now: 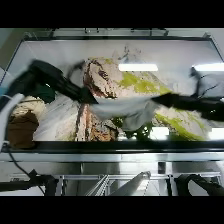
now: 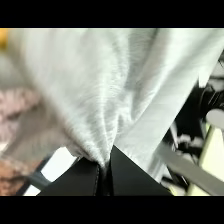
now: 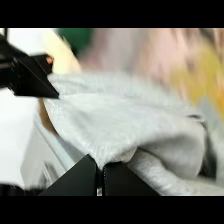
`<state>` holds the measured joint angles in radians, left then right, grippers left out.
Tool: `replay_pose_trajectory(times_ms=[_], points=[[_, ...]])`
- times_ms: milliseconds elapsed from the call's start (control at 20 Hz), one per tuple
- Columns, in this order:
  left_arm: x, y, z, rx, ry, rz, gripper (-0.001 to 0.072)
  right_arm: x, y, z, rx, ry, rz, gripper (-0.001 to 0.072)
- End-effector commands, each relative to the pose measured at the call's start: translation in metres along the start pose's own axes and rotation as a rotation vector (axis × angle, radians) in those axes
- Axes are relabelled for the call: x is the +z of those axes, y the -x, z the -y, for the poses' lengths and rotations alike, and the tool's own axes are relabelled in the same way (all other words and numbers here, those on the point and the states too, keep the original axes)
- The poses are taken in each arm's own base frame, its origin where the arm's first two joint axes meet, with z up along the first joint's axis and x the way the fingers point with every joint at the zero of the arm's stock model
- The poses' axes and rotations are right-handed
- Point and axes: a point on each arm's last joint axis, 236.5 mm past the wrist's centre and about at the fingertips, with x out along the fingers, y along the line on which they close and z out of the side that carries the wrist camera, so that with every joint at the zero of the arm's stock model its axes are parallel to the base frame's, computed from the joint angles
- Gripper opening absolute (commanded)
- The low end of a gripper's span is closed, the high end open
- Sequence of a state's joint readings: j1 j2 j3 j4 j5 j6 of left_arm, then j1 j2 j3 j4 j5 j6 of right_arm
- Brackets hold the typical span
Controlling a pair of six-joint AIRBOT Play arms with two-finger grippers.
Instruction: Fold the shirts.
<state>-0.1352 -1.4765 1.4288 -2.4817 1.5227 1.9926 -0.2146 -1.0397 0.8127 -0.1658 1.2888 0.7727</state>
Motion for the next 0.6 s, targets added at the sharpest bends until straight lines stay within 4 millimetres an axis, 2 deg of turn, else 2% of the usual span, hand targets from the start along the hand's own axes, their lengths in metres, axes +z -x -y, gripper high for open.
replay_pose_trajectory(times_ms=[0, 50, 100, 150, 250, 300, 400, 500, 550], points=[[0.041, 0.111, 0.101, 0.107, -0.269, 0.273, 0.0020, 0.078, 0.065, -0.135, 0.131, 0.326, 0.201, 0.0019], [0.045, 0.132, 0.130, 0.133, -0.350, 0.340, 0.0020, 0.083, 0.071, -0.158, 0.125, 0.404, 0.214, 0.0019], [0.045, 0.142, 0.154, 0.143, -0.413, 0.382, 0.0021, 0.084, 0.075, -0.175, 0.126, 0.457, 0.221, 0.0019], [0.042, 0.148, 0.170, 0.152, -0.455, 0.399, 0.0021, 0.082, 0.076, -0.183, 0.128, 0.477, 0.222, 0.0019], [0.030, 0.141, 0.187, 0.131, -0.495, 0.368, 0.0023, 0.069, 0.069, -0.173, 0.088, 0.461, 0.159, 0.0020], [0.023, 0.128, 0.190, 0.108, -0.495, 0.332, 0.0026, 0.060, 0.062, -0.162, 0.059, 0.432, 0.111, 0.0020], [0.012, 0.097, 0.178, 0.065, -0.449, 0.248, 0.0027, 0.036, 0.044, -0.141, 0.029, 0.395, 0.010, 0.0020], [0.002, 0.059, 0.147, 0.029, -0.352, 0.146, 0.0028, 0.013, 0.024, -0.108, -0.003, 0.333, -0.075, 0.0020], [-0.001, 0.039, 0.124, 0.023, -0.288, 0.100, 0.0030, 0.004, 0.014, -0.083, -0.043, 0.278, -0.103, 0.0021]])
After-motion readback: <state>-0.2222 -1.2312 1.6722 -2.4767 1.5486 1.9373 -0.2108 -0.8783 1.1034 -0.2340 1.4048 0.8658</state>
